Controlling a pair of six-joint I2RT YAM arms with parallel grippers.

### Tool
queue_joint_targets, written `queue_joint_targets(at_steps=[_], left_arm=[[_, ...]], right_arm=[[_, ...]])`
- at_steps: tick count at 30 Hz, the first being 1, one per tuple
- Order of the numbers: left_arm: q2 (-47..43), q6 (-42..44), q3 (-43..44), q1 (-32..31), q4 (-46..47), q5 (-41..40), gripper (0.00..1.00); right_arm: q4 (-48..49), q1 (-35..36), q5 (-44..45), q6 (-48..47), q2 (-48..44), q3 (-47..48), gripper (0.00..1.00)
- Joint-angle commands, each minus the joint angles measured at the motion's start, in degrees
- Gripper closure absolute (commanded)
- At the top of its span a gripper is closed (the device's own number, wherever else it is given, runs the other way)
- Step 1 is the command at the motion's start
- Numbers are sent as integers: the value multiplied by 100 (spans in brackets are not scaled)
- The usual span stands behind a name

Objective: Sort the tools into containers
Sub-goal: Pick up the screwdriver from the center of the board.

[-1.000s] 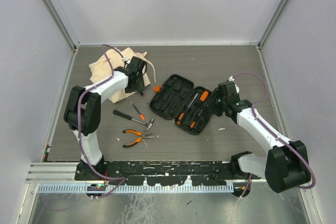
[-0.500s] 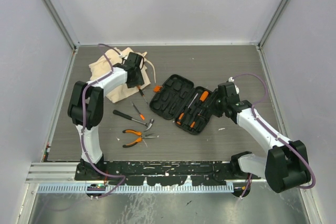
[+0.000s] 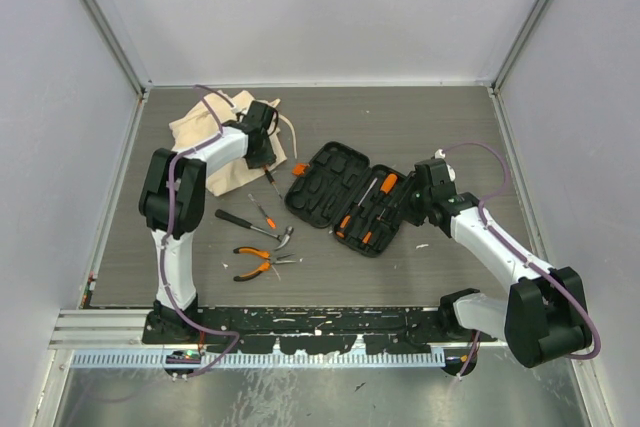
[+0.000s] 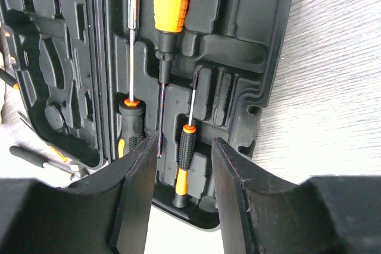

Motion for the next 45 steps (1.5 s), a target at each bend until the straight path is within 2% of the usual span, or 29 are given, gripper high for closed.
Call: queue_joint_targets(at_steps=[1,9,16,22,23,25,26,30,33,35,38,42,45], left_arm=[[43,-93,127,104,143,-56,69],[-196,-13,-172,187,394,146,82],[-1110,224,-755,183,711,559,84],[-2138,559,-1175,171,990,1041,89],[-2288,610,-1217,174,1034,1165,89],[-2554,687,-1315,167,1204,1481,98],[-2675,714,-1343,159,1277,1657,100],[-3027,797,-1300,32,1448,2372,100],[-3280,749,-1311,-159,1637,2762,100],[-3408,679,-1325,-366,1733,2925,100],[-3528,501,-1328,-640,1876,3108,100],[-3612,306,-1361,-920,2052,3169,100],[-3653,205,-1430,-1058,2222,3198,100]], right_arm=[[95,-16,28,-66,-84,5,53],[19,-18,85,-52,-175,-6,53],[35,-29,246,-110,-412,114,53],[585,-28,57,-483,-855,53,53],[725,-32,-119,-677,-942,49,53],[1119,-31,-750,-1109,-1043,10,53],[1278,-32,-955,-1185,-1081,9,52],[2127,-30,-1880,-1325,-1104,35,40],[2865,36,-2376,-1155,-929,127,37],[3264,201,-2378,-873,-773,189,36],[3865,768,-1709,-592,-623,179,34],[4998,1574,-1087,-747,-499,-57,33],[5433,1853,-1077,-827,-333,-54,36]])
